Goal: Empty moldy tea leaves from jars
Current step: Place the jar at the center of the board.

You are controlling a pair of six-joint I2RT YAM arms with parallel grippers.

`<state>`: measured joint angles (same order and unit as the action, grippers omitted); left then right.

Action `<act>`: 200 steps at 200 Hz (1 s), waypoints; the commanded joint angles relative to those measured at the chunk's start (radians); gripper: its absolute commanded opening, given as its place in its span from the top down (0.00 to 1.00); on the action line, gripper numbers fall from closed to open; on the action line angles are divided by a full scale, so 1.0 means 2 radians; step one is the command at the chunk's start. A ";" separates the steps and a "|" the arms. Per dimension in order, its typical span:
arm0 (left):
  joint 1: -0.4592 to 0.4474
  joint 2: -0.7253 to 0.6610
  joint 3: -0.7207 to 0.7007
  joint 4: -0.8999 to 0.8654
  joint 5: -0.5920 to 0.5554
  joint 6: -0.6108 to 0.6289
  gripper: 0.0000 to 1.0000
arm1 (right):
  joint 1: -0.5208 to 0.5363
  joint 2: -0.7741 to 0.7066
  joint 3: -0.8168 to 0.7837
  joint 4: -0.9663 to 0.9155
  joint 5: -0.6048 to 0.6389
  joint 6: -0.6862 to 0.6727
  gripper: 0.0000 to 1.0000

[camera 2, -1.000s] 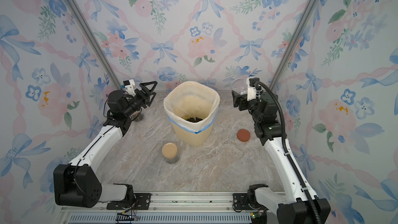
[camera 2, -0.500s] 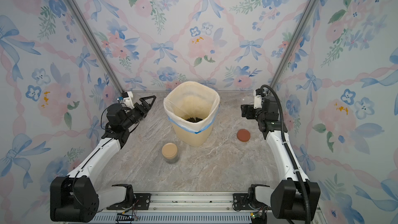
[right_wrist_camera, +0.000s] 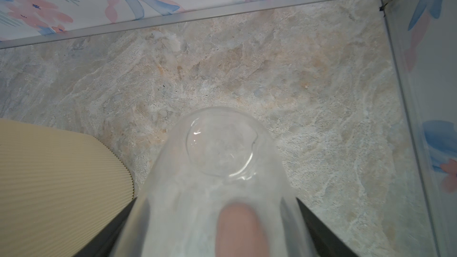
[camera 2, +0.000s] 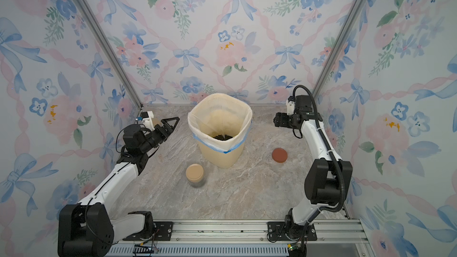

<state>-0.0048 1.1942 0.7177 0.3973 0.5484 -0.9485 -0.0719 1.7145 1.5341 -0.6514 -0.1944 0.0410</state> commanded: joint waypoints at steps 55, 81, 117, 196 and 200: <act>0.011 0.012 0.009 -0.025 0.023 0.040 0.02 | 0.016 0.144 0.195 -0.140 0.027 0.019 0.43; 0.015 0.009 0.011 -0.032 0.026 0.042 0.02 | 0.020 0.190 0.255 -0.187 0.041 0.030 0.43; 0.017 0.005 0.013 -0.035 0.029 0.039 0.02 | 0.027 0.252 0.339 -0.245 0.050 0.036 0.43; 0.018 -0.003 0.011 -0.043 0.031 0.038 0.02 | 0.038 0.353 0.467 -0.322 0.064 0.052 0.43; 0.017 -0.004 0.011 -0.044 0.031 0.038 0.02 | 0.039 0.356 0.472 -0.324 0.065 0.052 0.43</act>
<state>0.0212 1.2106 0.7277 0.3248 0.5926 -0.8932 -0.0097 2.3901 2.4126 -1.2293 -0.0807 0.1211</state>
